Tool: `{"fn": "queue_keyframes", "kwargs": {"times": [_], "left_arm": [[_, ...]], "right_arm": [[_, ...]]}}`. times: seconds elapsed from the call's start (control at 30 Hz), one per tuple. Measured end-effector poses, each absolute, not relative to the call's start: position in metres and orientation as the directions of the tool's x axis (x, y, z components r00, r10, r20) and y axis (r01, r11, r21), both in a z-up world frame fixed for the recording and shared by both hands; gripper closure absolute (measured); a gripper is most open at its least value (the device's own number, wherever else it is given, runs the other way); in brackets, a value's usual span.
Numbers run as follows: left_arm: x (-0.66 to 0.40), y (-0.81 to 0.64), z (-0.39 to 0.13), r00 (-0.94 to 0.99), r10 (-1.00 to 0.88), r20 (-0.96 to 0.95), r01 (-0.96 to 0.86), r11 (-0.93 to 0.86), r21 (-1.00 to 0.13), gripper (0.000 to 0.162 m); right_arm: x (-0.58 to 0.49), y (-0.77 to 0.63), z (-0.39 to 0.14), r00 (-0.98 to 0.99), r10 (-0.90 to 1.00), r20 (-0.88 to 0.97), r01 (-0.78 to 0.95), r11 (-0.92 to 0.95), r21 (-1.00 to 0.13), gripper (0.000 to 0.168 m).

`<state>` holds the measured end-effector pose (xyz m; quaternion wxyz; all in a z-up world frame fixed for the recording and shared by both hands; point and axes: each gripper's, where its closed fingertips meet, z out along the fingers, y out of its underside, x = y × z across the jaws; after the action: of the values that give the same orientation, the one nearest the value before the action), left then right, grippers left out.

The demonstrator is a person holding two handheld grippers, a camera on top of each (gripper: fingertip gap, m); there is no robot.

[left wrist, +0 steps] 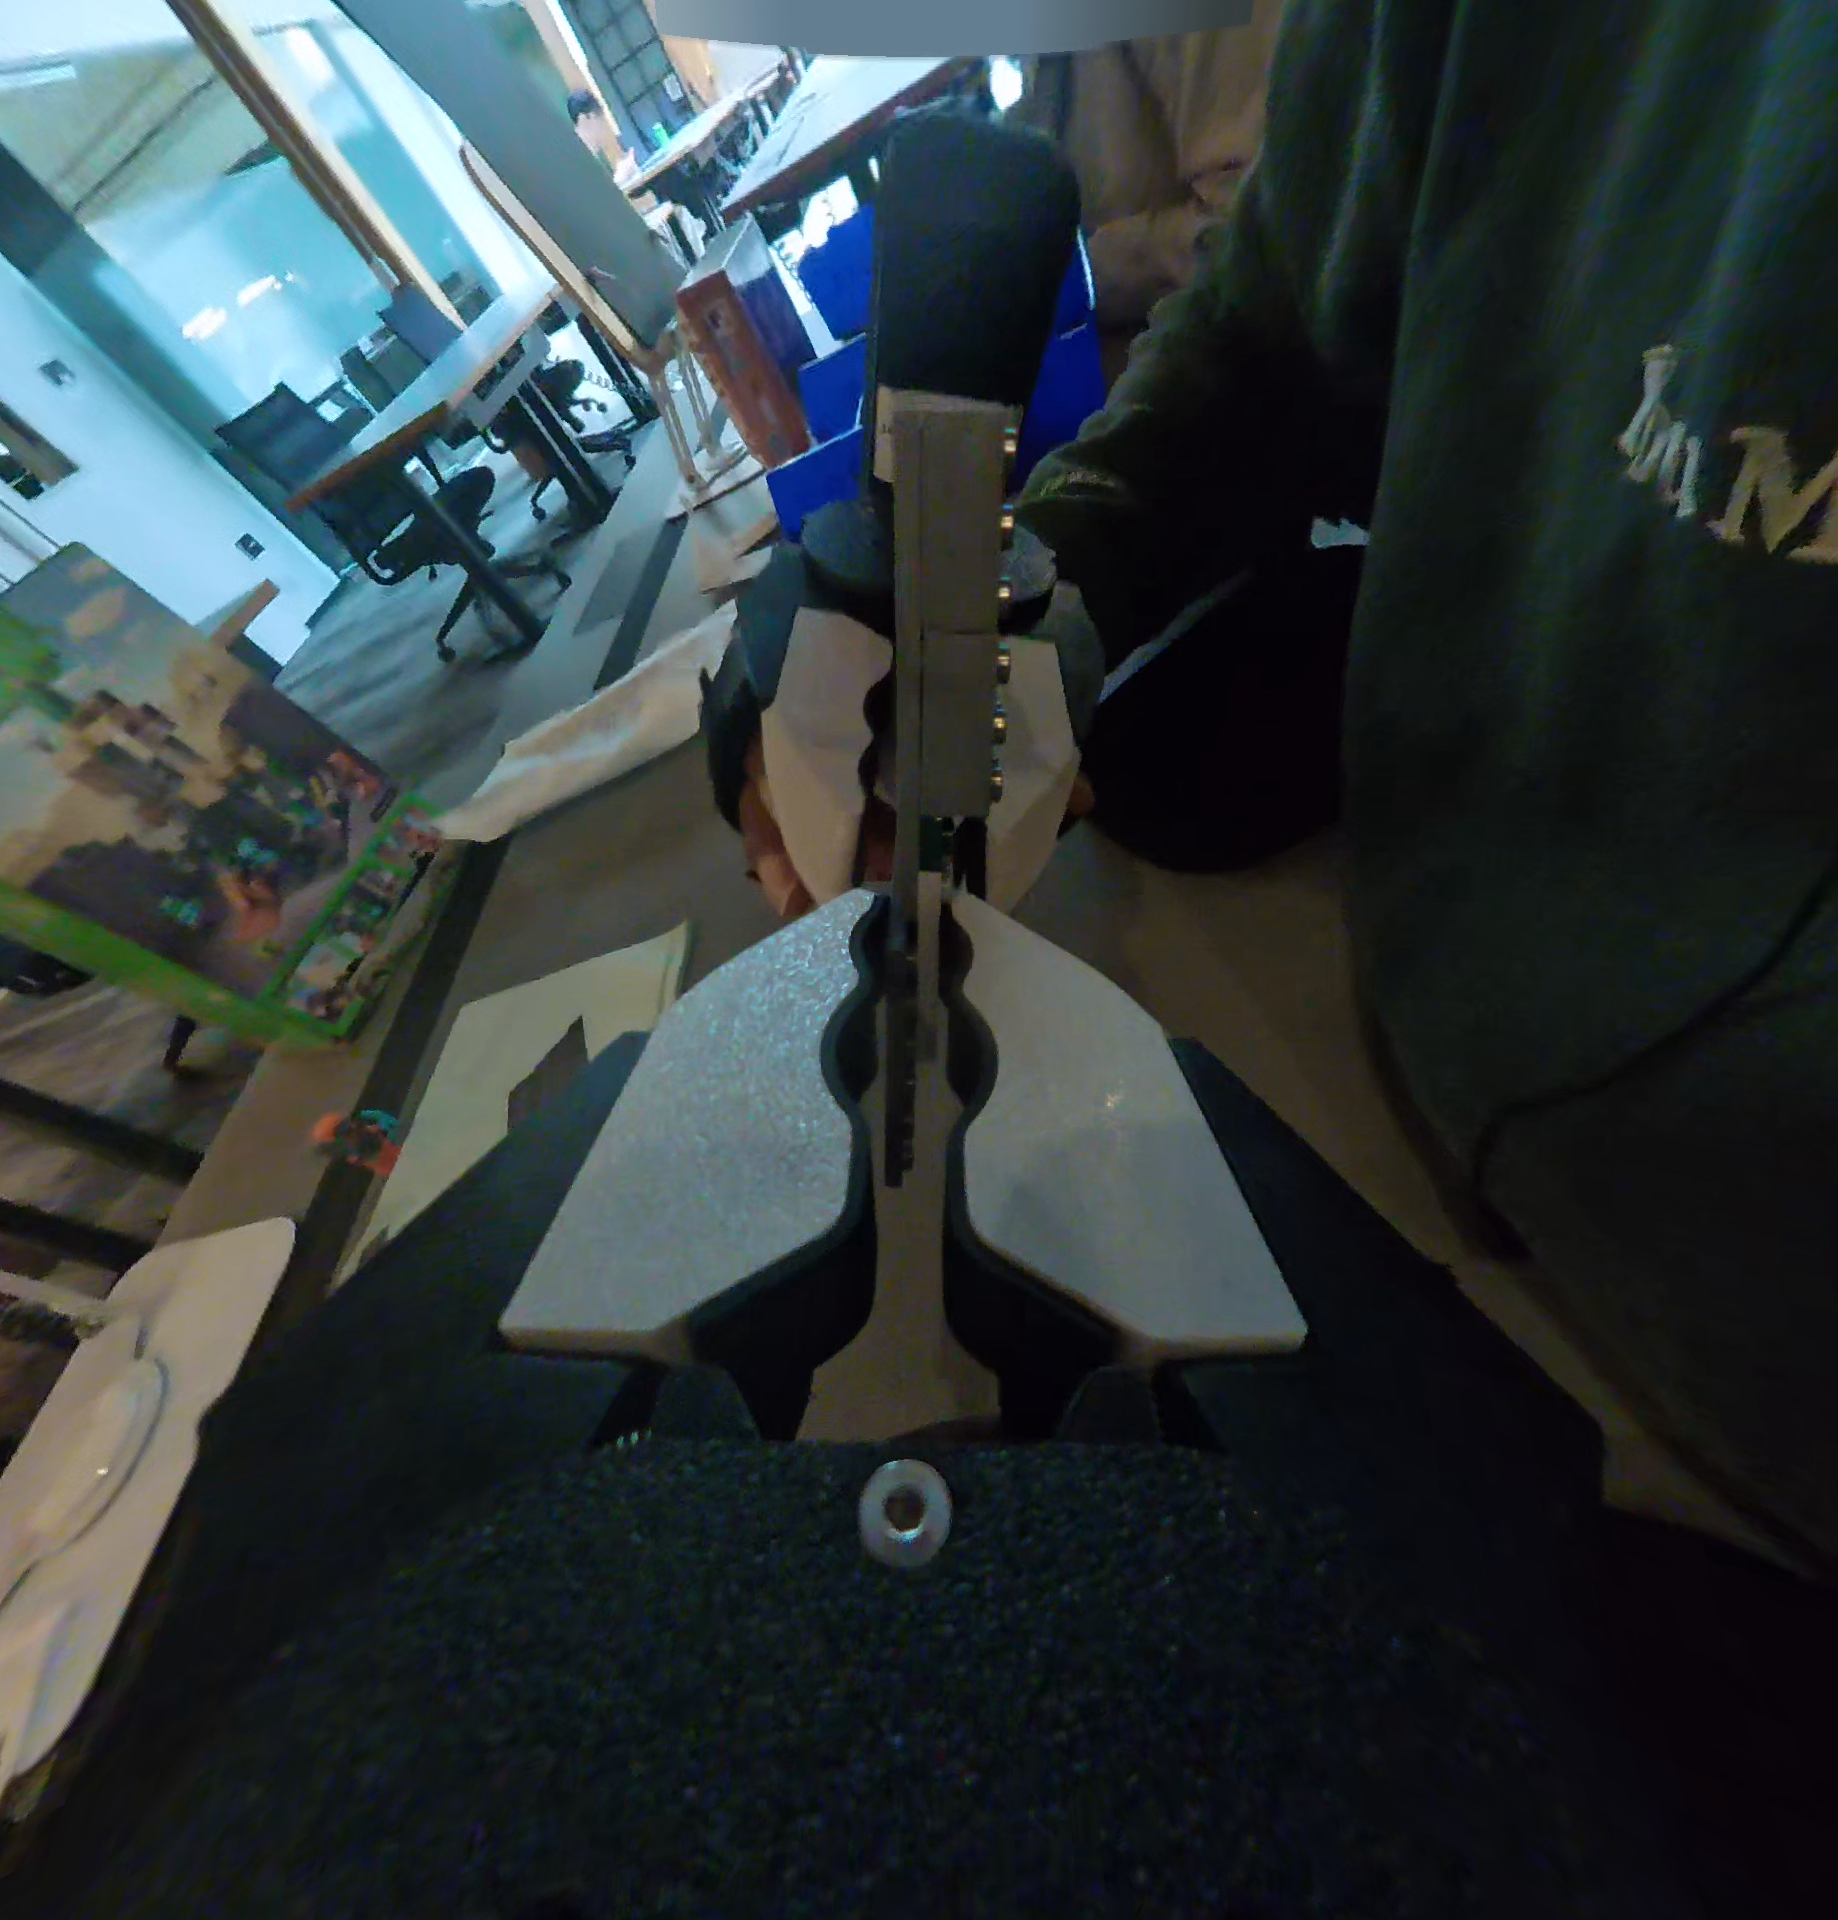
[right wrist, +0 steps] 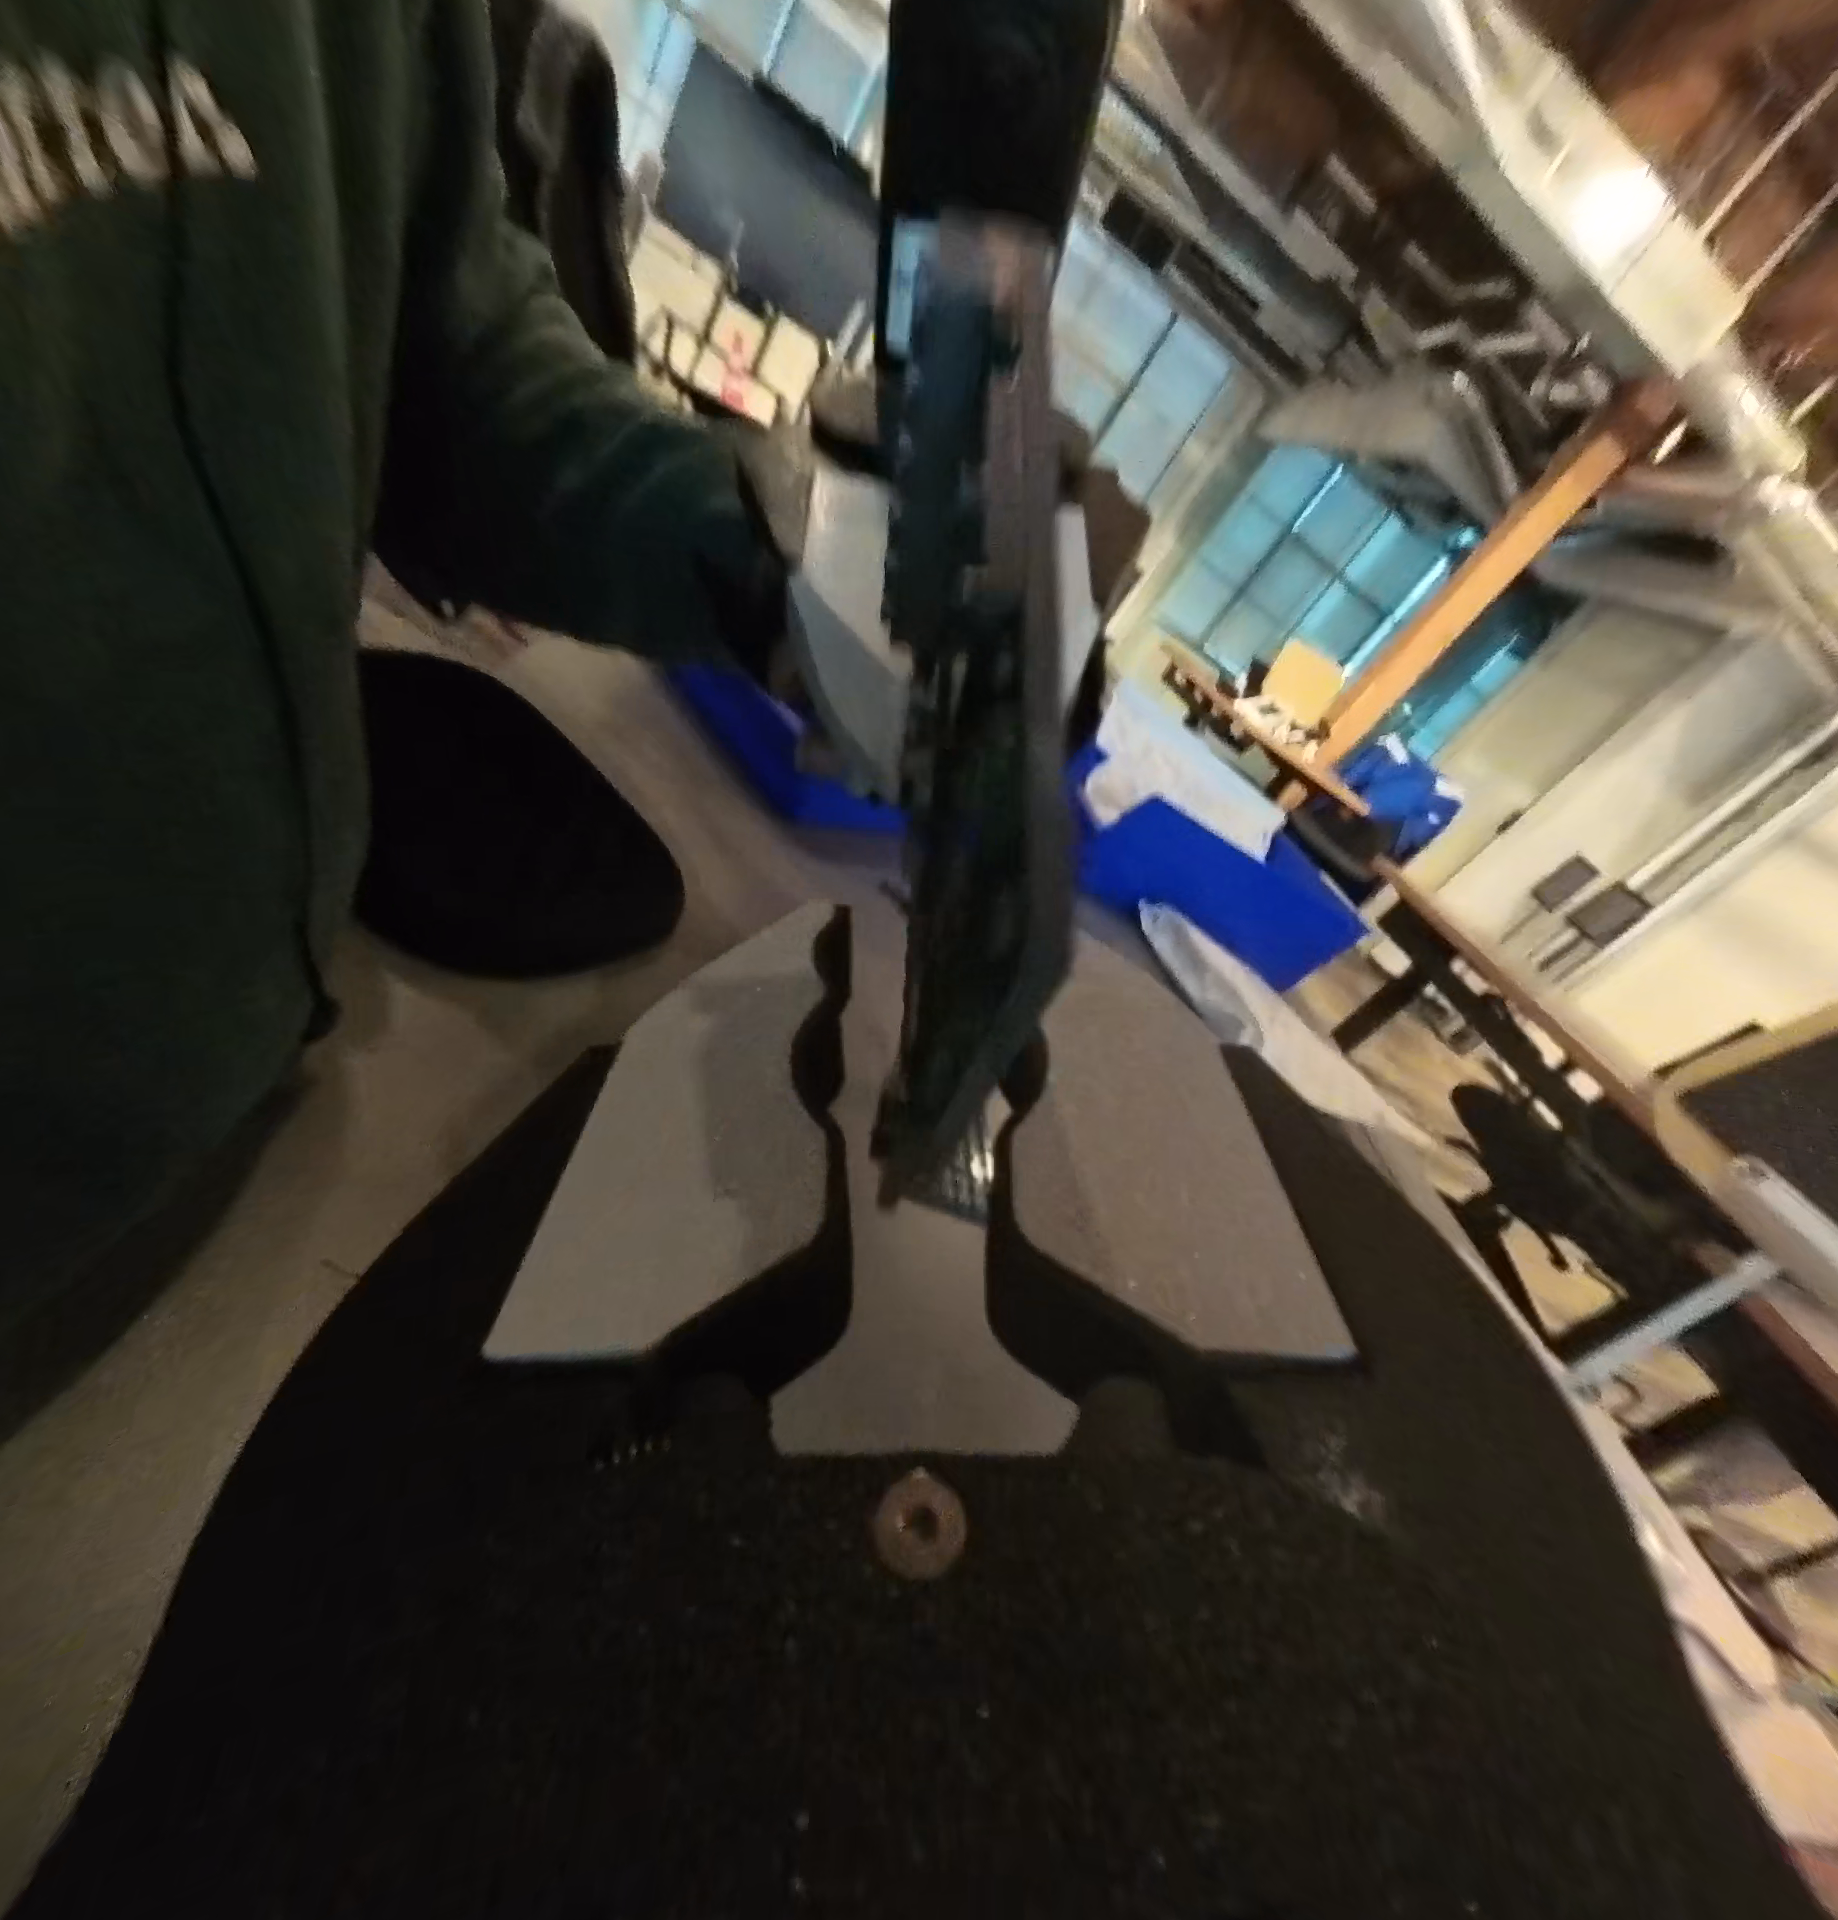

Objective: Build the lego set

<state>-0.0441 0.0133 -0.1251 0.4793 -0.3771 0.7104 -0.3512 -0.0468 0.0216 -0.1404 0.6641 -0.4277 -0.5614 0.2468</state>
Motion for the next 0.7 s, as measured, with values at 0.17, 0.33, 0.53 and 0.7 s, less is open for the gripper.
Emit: {"fn": "queue_keyframes", "kwargs": {"times": [0.17, 0.33, 0.53, 0.7], "left_arm": [[-0.040, 0.012, -0.127, -0.272, -0.850, -0.451, -0.199, 0.509, -0.838, 0.154], [-0.037, 0.013, -0.123, -0.267, -0.825, -0.498, -0.215, 0.554, -0.804, 0.154], [-0.033, 0.013, -0.114, -0.225, -0.819, -0.528, -0.212, 0.570, -0.794, 0.150], [-0.042, 0.026, -0.118, -0.195, -0.857, -0.477, -0.265, 0.514, -0.816, 0.140]], "right_arm": [[-0.047, 0.019, -0.131, 0.284, 0.779, 0.559, 0.151, 0.539, -0.828, 0.156], [-0.044, 0.020, -0.127, 0.338, 0.769, 0.543, 0.142, 0.529, -0.837, 0.163], [-0.039, 0.018, -0.120, 0.359, 0.791, 0.496, 0.092, 0.499, -0.862, 0.164], [-0.031, 0.013, -0.116, 0.341, 0.815, 0.468, 0.053, 0.481, -0.875, 0.164]]}}
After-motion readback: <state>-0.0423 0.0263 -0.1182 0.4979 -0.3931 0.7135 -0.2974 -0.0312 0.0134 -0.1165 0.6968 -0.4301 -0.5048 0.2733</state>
